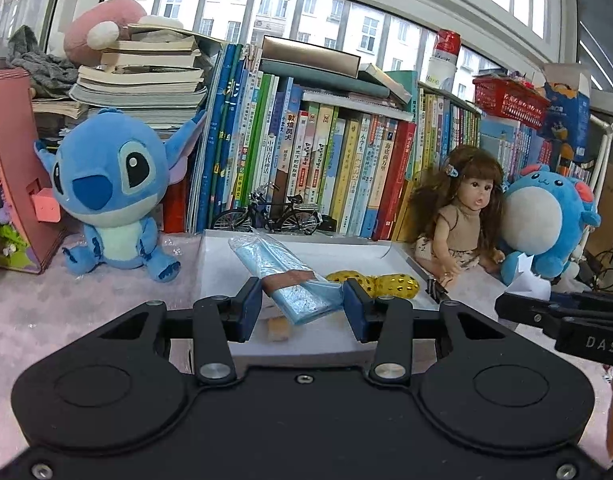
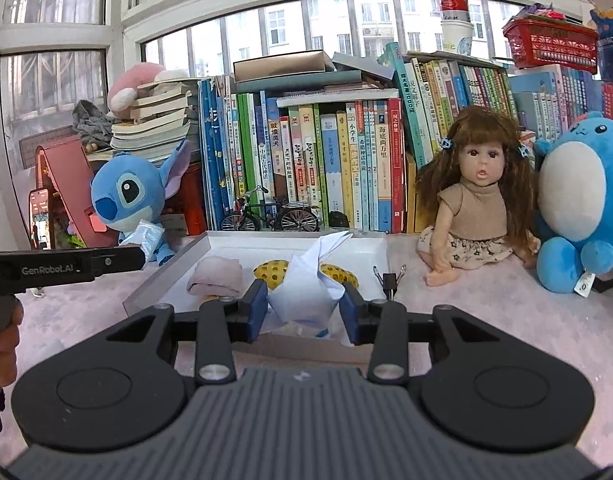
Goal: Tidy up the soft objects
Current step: 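Carry the mask packet and white paper into the white tray with both grippers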
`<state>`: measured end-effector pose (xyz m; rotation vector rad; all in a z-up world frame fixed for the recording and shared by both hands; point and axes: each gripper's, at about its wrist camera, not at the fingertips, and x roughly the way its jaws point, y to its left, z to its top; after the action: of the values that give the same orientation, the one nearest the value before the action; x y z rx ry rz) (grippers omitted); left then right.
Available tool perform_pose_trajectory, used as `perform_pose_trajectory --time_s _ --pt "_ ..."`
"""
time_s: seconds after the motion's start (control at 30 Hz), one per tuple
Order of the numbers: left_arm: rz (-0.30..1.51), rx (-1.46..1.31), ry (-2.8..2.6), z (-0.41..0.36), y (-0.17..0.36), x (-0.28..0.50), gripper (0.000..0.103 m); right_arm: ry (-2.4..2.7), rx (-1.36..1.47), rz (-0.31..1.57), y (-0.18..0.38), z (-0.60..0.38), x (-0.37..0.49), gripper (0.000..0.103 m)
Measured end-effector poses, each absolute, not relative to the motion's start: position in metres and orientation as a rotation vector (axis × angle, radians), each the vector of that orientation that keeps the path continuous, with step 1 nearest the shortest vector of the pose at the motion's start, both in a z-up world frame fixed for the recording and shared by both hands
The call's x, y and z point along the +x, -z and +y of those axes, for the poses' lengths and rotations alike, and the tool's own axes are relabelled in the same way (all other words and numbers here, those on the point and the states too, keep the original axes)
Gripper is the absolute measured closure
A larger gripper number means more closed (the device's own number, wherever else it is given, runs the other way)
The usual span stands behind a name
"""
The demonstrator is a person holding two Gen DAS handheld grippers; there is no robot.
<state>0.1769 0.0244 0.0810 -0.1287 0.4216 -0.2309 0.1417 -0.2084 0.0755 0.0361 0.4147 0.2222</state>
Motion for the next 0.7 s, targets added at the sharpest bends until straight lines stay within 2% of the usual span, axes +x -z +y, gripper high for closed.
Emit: perform_pose_trajectory --time_s 0.7 --pt "0.537 -0.167 0.208 0.017 -0.078 0.252 0.061 -0.248 0.062 0.523 -0.084 -0.205 0.206 0.058"
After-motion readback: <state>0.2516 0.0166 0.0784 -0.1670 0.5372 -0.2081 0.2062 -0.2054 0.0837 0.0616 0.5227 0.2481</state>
